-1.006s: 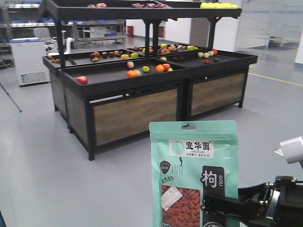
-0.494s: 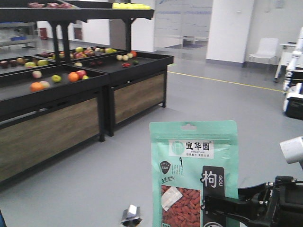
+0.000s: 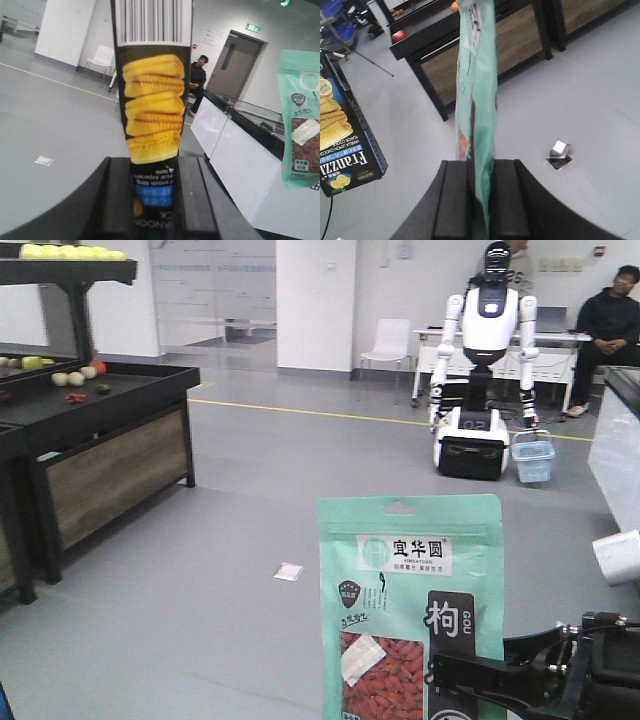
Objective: Pick snacks and fruit into basket
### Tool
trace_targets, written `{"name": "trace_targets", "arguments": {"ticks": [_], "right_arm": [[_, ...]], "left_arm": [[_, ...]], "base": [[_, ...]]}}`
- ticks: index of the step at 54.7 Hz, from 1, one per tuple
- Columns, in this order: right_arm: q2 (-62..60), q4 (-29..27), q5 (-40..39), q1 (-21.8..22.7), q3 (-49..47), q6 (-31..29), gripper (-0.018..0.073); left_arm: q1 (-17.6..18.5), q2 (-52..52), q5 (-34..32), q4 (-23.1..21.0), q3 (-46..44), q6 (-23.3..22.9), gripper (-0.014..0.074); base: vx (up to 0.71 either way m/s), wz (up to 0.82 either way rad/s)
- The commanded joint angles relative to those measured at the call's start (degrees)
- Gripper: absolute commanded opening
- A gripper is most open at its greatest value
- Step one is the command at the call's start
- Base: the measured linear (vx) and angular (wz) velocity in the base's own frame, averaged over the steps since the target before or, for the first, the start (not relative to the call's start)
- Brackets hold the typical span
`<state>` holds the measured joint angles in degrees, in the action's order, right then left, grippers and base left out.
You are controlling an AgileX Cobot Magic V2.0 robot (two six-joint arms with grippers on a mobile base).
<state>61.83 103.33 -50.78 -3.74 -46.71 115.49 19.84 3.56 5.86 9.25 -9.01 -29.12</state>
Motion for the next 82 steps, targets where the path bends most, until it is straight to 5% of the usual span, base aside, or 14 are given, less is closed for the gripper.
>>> {"name": "trace_targets", "arguments": {"ticks": [1, 82], "right_arm": [[-1.03, -2.22, 0.13, 0.16, -1.80, -0.34, -0.0011], [-1.03, -2.18, 0.34, 0.16, -1.80, -0.29, -0.0011]], "left_arm": [[0.22, 0.61, -5.56, -0.18, -1.81, 0.04, 0.0003], [0.22, 0.61, -5.56, -0.18, -1.81, 0.04, 0.0003]], "base": [[0.55, -0.56], [0.64, -0.26]]}}
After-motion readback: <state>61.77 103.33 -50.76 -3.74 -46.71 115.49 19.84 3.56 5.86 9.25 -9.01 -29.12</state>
